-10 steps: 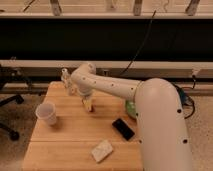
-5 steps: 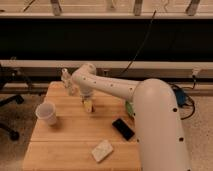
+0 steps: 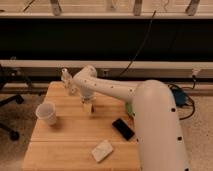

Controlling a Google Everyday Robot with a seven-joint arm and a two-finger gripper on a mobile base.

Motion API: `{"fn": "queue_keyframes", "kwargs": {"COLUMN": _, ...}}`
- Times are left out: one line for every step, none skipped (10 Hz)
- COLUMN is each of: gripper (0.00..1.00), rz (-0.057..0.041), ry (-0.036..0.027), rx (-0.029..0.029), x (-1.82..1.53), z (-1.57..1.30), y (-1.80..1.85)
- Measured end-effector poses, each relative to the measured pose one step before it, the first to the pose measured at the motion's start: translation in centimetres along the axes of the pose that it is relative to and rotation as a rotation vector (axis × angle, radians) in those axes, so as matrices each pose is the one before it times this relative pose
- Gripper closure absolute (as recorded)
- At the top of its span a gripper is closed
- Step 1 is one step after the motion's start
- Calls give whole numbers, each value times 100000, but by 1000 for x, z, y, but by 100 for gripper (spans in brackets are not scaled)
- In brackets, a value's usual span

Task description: Place the pepper on the white sponge

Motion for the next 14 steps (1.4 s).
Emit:
{"fn": "queue_keyframes", "kwargs": {"gripper": 20, "rz": 521, "ry": -18, "rx": -485, "x": -49, "z": 306, "y": 21}}
{"fn": "queue_keyframes", "kwargs": {"gripper": 20, "rz": 550, "ry": 24, "rx": -447, "x": 40, "z": 327, "y": -27}}
{"fn": "queue_keyframes", "kwargs": {"gripper": 20, "rz": 327, "ry": 105, "rx": -324, "x": 71, "z": 221, "y": -32}}
{"fn": "queue_keyframes", "kwargs": {"gripper": 20, "rz": 272, "ry": 220, "rx": -344, "x": 113, "z": 192, "y": -9}}
{"fn": "queue_keyframes", "kwargs": {"gripper": 27, "rz": 477, "ry": 524, "rx": -715, "x": 250, "z": 282, "y": 25}}
{"fn": "queue_keyframes", "kwargs": {"gripper": 35, "rz": 68, "ry": 164, "rx": -314, "x": 45, "z": 108, "y": 2}}
{"fn": "queue_keyframes", "kwargs": {"gripper": 46, "rz": -27, "ry": -78, "rx": -294, "x": -20, "z": 64, "y": 22}}
{"fn": "queue_keyframes", "kwargs": {"gripper": 55, "rz": -173, "ry": -99, "rx": -194, "x": -20, "z": 2, "y": 40}}
{"fn": "queue_keyframes", "kwargs": {"gripper": 66, "rz": -356, "ry": -321, "rx": -133, "x": -48, "z": -91, "y": 113}}
{"fn": "queue_keyframes", "kwargs": {"gripper": 76, "rz": -364, "ry": -561, "rx": 378, "x": -56, "z": -273, "y": 63}}
{"fn": "queue_keyframes", "kwargs": {"gripper": 86, "rz": -632, "ry": -681, "rx": 631, "x": -75, "z": -511, "y": 123}}
{"fn": "queue_keyframes", "kwargs": {"gripper": 95, "rz": -786, "ry": -480, "rx": 855, "x": -71, "z": -834, "y": 109}}
{"fn": "queue_keyframes", "kwargs": {"gripper": 100, "rz": -1057, "ry": -312, "rx": 1113, "x": -3, "z": -1085, "y": 97}}
{"fn": "queue_keyframes", "kwargs": {"gripper": 100, "rz": -1081, "ry": -189, "rx": 1265, "x": 52, "z": -1099, "y": -39}}
